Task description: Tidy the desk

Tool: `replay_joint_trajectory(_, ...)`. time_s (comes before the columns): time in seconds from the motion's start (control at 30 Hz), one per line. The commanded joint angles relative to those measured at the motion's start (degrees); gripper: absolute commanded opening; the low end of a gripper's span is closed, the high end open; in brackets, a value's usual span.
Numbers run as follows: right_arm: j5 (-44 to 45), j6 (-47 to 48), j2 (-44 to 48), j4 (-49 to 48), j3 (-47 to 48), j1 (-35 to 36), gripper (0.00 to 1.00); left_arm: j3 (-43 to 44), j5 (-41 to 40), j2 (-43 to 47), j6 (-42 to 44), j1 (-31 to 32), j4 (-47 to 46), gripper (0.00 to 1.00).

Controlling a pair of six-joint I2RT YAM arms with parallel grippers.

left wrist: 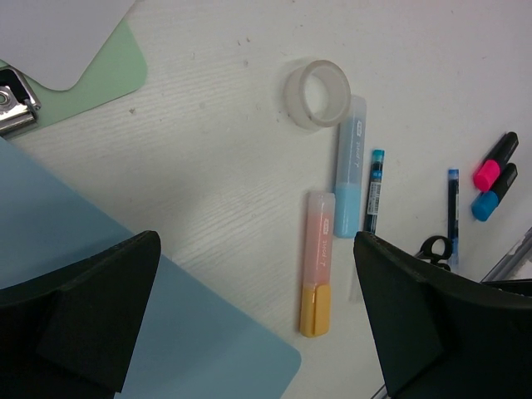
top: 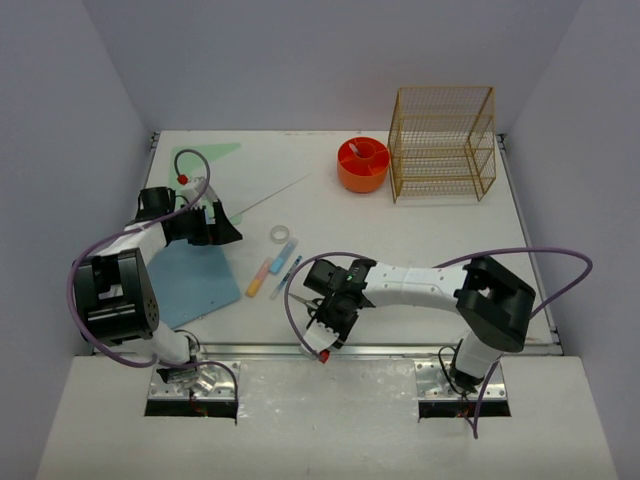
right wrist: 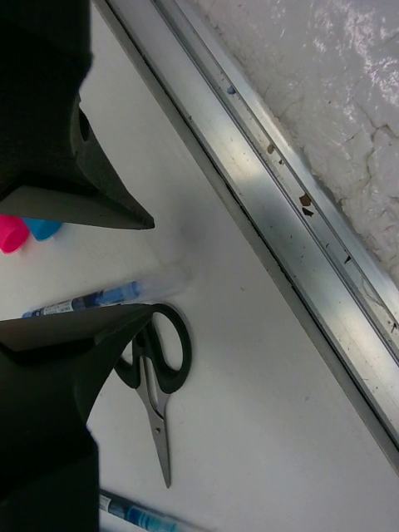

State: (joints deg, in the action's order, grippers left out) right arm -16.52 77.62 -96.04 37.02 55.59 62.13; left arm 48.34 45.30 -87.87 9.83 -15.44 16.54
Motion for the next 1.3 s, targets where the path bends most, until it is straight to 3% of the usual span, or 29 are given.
replay_joint_trajectory(0.0, 3.0, 2.4, -2.3, -3.5, 1.4, 0.4, 0.42, -0.1, 2.0, 2.1, -0.2, -0.1, -2.1, 1.0)
replay_joint_trajectory(0.33, 5.1, 4.5, -6.0, -4.7, 2.0, 0.4, 0.41, -0.2, 2.0, 1.8, -0.1, 0.0, -2.4, 1.0)
replay_joint_trajectory(0.63, 9.1, 11.1, -4.1, -4.5, -4.9, 0.4, 0.32, -0.2, 1.7, 1.7, -0.1, 0.0, -2.5, 1.0)
replay_joint_trajectory(1.27, 7.2, 8.6, 0.3, 0.6, -7.5, 0.7, 0.29, -0.3, 0.9, 2.6, 0.3, -0.1, -1.9, 1.0)
